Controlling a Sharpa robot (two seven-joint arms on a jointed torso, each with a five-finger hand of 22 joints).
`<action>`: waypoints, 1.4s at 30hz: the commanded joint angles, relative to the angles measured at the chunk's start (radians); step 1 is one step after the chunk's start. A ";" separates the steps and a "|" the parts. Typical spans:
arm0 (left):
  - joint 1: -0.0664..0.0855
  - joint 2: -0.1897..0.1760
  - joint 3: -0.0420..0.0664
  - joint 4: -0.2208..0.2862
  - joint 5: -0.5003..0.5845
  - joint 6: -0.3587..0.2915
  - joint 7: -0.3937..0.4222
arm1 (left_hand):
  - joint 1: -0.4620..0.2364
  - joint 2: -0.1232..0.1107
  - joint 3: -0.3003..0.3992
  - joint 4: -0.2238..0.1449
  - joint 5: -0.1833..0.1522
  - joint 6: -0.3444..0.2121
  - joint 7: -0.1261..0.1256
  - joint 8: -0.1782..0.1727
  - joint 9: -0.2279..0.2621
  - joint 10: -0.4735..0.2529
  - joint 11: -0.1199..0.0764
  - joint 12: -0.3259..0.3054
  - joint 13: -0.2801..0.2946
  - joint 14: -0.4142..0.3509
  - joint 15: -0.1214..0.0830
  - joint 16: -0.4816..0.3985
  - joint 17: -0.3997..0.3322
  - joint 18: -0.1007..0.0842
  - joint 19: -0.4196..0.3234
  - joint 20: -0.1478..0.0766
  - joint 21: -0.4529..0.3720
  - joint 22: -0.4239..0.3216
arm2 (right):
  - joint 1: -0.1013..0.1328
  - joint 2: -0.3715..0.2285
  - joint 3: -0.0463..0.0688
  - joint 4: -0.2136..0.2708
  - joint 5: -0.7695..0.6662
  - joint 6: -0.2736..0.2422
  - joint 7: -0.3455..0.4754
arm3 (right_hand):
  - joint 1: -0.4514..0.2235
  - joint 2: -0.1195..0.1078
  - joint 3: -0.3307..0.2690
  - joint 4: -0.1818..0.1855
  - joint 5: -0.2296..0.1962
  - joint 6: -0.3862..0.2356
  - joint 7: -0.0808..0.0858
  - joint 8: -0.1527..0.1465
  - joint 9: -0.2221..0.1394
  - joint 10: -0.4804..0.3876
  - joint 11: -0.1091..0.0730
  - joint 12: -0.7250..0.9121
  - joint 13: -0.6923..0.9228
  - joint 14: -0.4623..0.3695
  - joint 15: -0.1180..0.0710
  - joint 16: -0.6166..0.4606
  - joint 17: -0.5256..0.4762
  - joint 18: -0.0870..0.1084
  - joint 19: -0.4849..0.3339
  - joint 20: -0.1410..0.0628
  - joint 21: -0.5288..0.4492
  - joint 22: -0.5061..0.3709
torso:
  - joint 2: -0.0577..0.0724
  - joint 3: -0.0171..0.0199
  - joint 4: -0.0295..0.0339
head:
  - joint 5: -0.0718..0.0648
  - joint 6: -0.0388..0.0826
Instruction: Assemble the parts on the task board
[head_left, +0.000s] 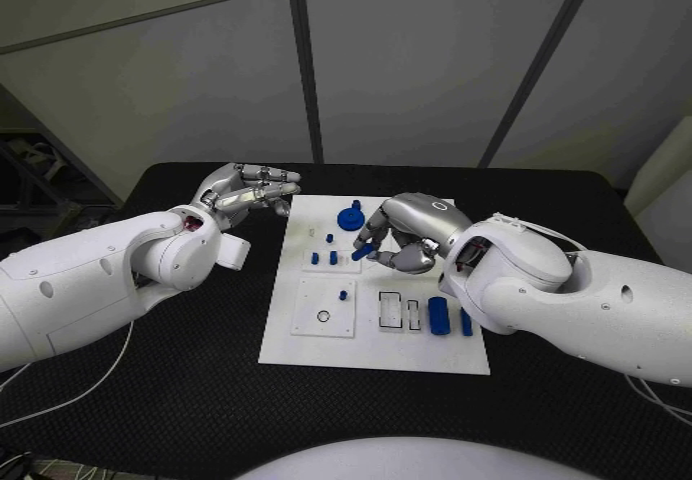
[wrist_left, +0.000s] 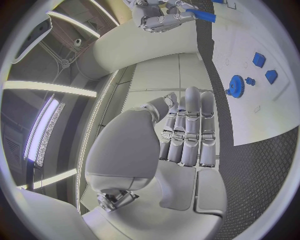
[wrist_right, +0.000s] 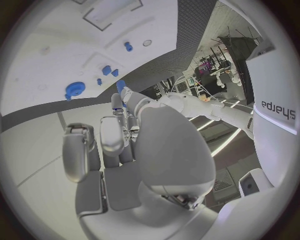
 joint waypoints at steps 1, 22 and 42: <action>0.001 0.004 0.001 0.001 0.004 0.012 0.004 | -0.003 0.008 -0.006 -0.002 -0.001 0.007 0.000 0.002 0.001 0.006 0.003 0.004 0.001 0.007 0.000 -0.006 -0.001 -0.004 0.004 0.000 -0.004 -0.001 | 0.001 0.035 -0.011 -0.008 0.047 -0.008 0.056 | -0.010 -0.002 -0.004 -0.003 0.007 0.001 0.006 -0.003 0.001 -0.001 0.003 -0.007 0.001 0.019 -0.005 0.003 0.000 -0.012 0.069 -0.007 0.004 0.214 | 0.001 -0.0003 0.0008 | 0.007 -0.004; 0.001 0.014 0.001 0.000 0.004 0.016 0.003 | -0.002 0.010 -0.006 -0.003 0.000 0.008 -0.001 0.002 0.001 0.006 0.002 0.004 0.001 0.007 0.000 -0.007 -0.002 -0.004 0.005 0.000 -0.004 -0.001 | -0.008 0.165 -0.109 -0.105 0.033 0.114 0.073 | -0.015 -0.001 -0.004 -0.004 0.006 0.000 0.007 -0.005 0.002 -0.003 0.004 -0.011 0.001 0.017 -0.004 0.001 -0.005 -0.011 0.066 -0.007 -0.001 0.210 | 0.001 0.0016 -0.0015 | 0.034 -0.023; 0.001 0.013 0.001 -0.001 0.004 0.017 0.002 | -0.002 0.010 -0.006 -0.003 0.000 0.008 -0.001 0.002 0.001 0.006 0.002 0.004 0.001 0.007 0.000 -0.007 -0.002 -0.004 0.005 0.000 -0.004 -0.001 | -0.009 0.180 -0.113 -0.120 -0.028 0.170 0.050 | -0.022 0.001 -0.005 -0.003 0.004 0.000 0.007 -0.007 0.003 -0.002 0.004 -0.014 0.002 0.016 -0.004 -0.002 -0.010 -0.010 0.066 -0.006 -0.002 0.210 | 0.001 0.0012 -0.0012 | 0.034 -0.028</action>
